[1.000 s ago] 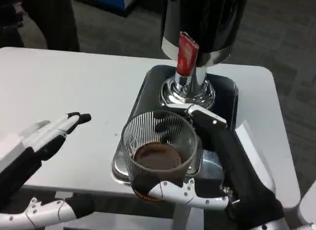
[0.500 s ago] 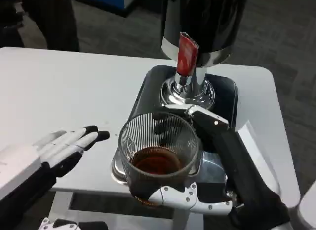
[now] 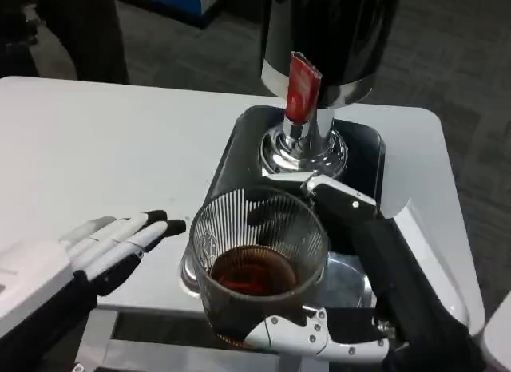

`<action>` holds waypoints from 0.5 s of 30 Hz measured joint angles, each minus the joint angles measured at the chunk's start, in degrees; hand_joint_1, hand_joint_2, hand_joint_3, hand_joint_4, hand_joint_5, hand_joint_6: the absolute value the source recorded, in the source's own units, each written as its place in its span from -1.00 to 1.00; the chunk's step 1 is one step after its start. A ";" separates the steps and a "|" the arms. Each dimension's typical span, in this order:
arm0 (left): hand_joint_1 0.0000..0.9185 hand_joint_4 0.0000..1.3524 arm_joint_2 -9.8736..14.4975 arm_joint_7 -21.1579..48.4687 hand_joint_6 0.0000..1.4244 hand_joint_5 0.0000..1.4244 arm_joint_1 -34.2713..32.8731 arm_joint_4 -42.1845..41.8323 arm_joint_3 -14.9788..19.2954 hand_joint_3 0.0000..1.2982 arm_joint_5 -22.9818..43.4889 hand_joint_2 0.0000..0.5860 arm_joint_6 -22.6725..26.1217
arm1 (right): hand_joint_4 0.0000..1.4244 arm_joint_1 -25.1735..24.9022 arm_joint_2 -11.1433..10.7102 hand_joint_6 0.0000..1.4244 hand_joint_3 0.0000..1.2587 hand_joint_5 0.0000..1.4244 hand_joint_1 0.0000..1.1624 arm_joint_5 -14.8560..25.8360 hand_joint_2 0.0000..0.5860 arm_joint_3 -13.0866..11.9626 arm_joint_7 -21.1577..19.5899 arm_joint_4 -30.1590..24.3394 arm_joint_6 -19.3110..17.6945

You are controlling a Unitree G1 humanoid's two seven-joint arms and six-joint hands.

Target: Grasp the cup under the faucet to collect the drink, then remove the cup.

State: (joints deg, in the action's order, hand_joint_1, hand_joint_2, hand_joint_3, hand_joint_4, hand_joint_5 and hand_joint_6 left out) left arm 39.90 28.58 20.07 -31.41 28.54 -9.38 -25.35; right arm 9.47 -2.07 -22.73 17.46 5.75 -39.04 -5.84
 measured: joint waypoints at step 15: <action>-1.00 -1.00 -0.03 0.80 -1.00 -0.99 1.92 -4.12 3.26 -0.90 0.14 -0.84 0.90 | -0.03 1.88 -1.38 0.42 0.05 0.24 0.45 1.77 -0.43 0.39 1.23 -3.55 1.12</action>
State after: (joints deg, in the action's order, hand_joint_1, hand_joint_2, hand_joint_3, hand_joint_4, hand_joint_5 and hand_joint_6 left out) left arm 39.87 29.37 21.98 -35.53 31.81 -9.24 -24.45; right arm 11.35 -3.46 -20.96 17.85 6.97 -42.59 -4.72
